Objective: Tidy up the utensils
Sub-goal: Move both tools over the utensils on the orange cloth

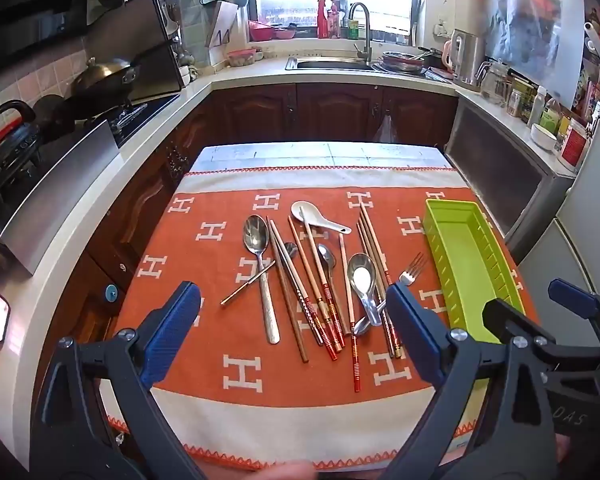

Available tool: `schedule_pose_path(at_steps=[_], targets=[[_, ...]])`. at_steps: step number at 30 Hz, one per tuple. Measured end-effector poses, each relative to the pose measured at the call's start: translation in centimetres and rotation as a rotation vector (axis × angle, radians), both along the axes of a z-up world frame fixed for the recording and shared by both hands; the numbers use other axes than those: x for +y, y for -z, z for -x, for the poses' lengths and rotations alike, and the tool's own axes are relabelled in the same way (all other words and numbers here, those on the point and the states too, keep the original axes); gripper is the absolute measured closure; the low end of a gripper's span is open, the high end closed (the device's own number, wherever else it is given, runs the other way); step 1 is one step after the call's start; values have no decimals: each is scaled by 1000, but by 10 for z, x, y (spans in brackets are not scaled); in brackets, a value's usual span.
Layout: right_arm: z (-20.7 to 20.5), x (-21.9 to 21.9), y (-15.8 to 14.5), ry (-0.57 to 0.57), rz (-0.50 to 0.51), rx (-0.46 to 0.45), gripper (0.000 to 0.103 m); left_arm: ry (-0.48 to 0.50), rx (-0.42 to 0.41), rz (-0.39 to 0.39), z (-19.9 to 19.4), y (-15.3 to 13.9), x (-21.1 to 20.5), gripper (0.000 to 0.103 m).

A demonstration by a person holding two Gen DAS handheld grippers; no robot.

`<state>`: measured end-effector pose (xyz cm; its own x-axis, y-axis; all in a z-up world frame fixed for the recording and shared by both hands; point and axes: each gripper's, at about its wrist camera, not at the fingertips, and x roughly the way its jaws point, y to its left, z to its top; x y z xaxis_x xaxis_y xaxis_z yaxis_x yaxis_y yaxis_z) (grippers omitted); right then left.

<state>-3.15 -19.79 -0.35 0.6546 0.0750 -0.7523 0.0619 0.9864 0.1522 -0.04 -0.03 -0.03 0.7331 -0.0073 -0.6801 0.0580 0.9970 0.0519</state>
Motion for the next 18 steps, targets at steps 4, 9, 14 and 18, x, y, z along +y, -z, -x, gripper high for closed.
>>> schedule_pose_path(at_steps=[4, 9, 14, 18], targets=[[0, 2, -1, 16, 3, 1, 1, 3, 31, 19, 0, 3, -4, 10], [2, -3, -5, 4, -9, -29, 1, 10, 76, 70, -16, 6, 1, 11], [4, -6, -9, 5, -25, -25, 1, 8, 62, 78, -14, 6, 2, 11], [1, -7, -7, 4, -23, -27, 1, 3, 58, 68, -15, 6, 2, 12]])
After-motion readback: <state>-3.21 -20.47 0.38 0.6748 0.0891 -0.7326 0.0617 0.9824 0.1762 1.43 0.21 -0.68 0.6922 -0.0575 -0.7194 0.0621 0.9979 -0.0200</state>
